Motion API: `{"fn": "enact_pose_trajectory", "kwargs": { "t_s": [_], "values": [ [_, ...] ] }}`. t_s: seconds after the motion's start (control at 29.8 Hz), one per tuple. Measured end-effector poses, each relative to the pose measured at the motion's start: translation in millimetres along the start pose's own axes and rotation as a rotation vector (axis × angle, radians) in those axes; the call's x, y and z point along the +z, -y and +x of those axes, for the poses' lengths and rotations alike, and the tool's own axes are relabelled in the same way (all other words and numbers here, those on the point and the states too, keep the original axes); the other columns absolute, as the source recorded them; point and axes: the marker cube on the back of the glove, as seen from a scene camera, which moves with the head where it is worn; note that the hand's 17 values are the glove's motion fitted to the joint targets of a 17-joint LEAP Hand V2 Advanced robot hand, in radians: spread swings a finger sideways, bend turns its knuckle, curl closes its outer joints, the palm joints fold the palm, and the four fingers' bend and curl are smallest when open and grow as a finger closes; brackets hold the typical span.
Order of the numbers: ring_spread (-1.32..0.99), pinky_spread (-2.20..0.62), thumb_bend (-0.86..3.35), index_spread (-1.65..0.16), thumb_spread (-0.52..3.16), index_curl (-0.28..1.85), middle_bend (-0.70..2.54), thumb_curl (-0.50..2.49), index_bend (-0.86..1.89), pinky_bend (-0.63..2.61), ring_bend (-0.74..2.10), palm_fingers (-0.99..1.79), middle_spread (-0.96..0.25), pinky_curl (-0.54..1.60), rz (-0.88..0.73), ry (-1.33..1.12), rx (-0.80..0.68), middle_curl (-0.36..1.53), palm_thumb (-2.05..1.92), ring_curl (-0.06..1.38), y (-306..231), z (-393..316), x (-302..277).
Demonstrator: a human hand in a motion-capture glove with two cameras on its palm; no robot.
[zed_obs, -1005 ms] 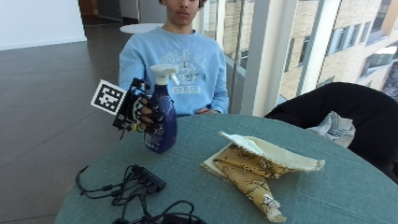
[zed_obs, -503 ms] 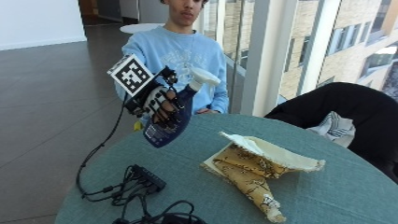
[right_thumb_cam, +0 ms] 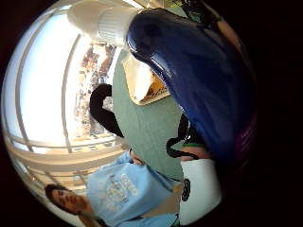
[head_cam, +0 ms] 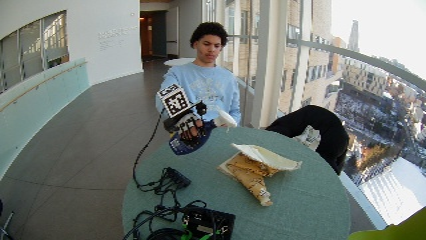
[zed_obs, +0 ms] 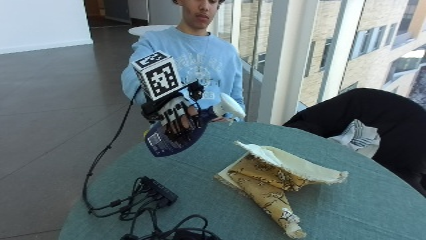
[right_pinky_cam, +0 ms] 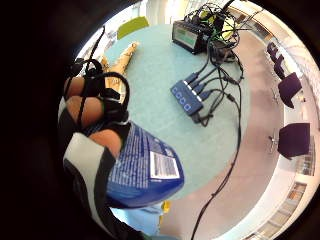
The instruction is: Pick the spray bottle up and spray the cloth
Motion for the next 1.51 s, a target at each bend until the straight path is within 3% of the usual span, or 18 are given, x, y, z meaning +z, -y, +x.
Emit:
{"fn": "enact_pose_trajectory", "kwargs": {
  "t_s": [0.74,1.51],
  "values": [
    [-0.03,0.06,-0.02,-0.27,0.84,0.13,0.26,0.59,0.05,0.46,0.63,0.99,-0.06,0.38,-0.086,-0.095,0.007,0.43,0.95,0.37,20.9,-26.4,-7.5],
    [-0.03,0.05,-0.02,-0.27,0.85,0.12,0.26,0.61,0.05,0.47,0.64,0.99,-0.05,0.38,-0.059,-0.079,0.023,0.43,0.94,0.37,23.4,-25.5,-8.1]
  ]
}}
